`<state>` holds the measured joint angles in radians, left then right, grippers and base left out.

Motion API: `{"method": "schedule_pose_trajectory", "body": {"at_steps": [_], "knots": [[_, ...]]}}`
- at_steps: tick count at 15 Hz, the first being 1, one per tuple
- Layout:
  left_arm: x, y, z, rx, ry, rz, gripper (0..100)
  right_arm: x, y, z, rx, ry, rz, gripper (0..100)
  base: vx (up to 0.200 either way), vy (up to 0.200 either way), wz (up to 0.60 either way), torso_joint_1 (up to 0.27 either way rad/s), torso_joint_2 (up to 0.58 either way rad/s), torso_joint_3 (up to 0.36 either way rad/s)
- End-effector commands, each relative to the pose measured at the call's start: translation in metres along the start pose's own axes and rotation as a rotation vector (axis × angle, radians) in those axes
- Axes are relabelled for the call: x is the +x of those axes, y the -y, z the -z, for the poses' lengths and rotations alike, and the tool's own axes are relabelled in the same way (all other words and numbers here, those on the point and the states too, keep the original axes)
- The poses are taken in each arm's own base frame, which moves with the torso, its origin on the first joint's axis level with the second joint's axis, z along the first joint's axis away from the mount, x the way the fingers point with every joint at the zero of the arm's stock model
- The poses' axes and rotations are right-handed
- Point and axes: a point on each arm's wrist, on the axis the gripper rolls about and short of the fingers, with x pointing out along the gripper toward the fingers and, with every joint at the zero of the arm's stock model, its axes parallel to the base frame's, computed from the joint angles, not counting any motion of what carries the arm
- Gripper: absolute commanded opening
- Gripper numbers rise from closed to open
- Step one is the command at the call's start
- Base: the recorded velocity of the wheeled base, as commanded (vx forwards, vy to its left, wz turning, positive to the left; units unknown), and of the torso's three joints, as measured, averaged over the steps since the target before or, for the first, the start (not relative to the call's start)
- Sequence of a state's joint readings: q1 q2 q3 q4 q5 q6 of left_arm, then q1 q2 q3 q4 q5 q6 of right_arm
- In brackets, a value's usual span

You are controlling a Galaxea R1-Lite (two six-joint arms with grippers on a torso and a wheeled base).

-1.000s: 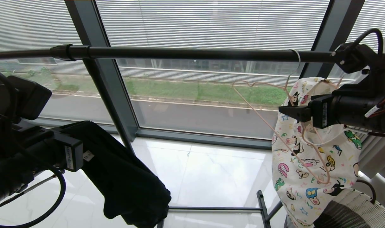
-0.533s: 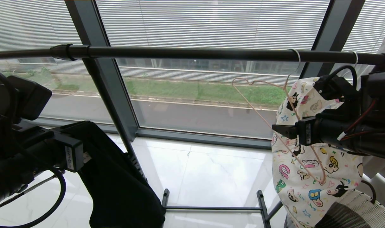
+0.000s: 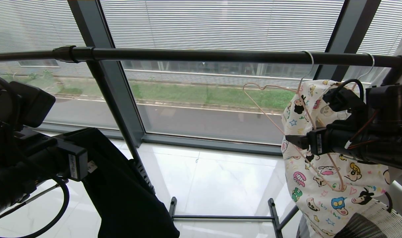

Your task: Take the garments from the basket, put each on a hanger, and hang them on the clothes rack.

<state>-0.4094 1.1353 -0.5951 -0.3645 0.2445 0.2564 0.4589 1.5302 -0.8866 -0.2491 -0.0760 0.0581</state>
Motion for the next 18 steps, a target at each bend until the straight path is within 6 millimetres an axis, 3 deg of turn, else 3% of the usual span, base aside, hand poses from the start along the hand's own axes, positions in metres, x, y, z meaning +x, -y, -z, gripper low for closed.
{"method": "schedule_pose_trajectory", "body": {"at_steps": [1, 5, 6, 18], "knots": [[0.0000, -0.0003, 0.0000, -0.001, 0.000, -0.002, 0, 0.0045, 0.0022, 0.0022, 0.003, -0.014, 0.004, 100, 0.000, 0.000, 0.00, 0.000, 0.00, 0.000], [0.0004, 0.0000, 0.0005, 0.000, -0.003, -0.002, 0, 0.0072, 0.0018, 0.0000, 0.005, 0.010, -0.005, 100, 0.000, 0.000, 0.00, 0.000, 0.00, 0.000], [0.0000, 0.0001, 0.0013, 0.000, -0.004, -0.001, 0, 0.0095, 0.0015, -0.0005, 0.005, 0.021, -0.009, 0, 0.000, 0.000, 0.00, 0.000, 0.00, 0.000], [-0.0004, 0.0005, 0.0019, 0.001, -0.005, 0.002, 0, 0.0069, 0.0014, -0.0076, 0.008, 0.082, -0.009, 0, 0.000, 0.000, 0.00, 0.000, 0.00, 0.000]]}}
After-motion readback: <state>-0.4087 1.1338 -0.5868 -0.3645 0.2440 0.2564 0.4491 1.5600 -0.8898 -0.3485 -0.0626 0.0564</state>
